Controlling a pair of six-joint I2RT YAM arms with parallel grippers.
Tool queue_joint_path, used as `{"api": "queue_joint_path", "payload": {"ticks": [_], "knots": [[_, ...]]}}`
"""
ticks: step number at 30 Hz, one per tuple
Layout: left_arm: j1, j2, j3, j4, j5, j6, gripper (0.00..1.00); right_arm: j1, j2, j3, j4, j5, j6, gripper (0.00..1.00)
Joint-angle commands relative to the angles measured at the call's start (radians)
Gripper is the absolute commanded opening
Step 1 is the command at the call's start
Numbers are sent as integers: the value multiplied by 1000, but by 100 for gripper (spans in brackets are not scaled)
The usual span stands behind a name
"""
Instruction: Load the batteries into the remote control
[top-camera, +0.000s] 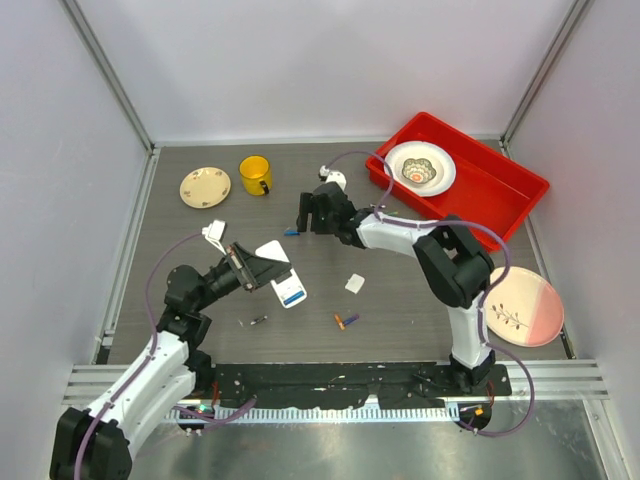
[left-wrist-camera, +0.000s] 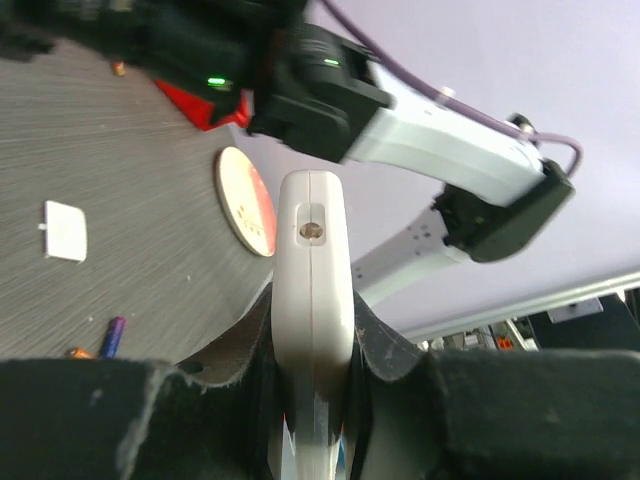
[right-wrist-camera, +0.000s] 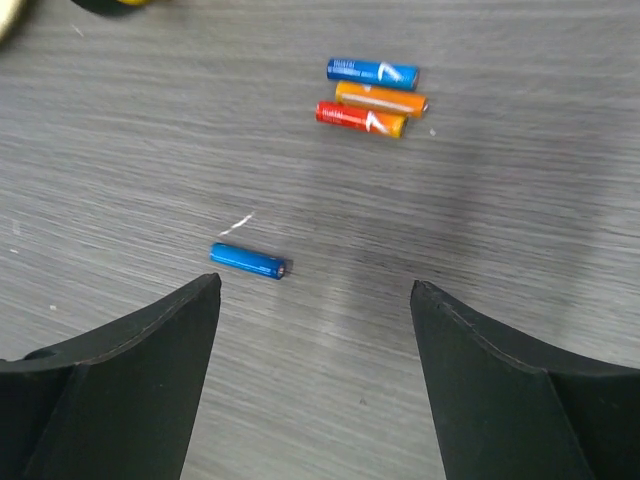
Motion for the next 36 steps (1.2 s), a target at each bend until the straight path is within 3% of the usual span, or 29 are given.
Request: {"api": "queue_joint_path", "payload": {"ticks": [1, 5, 13, 21, 36], "knots": [[5, -32, -31, 192, 49, -76, 0, 13, 92, 100, 8, -88, 0, 84], [5, -30, -54, 291, 53, -101, 0, 43, 141, 165, -28, -53, -21, 85], [2, -26, -49, 326, 64, -110, 0, 97, 218, 275, -134, 50, -46, 85], [4, -21, -74, 344, 37, -136, 0, 142, 312, 448, -380, 232, -44, 82], [4, -32, -91, 347, 26, -151, 0, 143, 388, 519, -432, 245, -1, 72]]}}
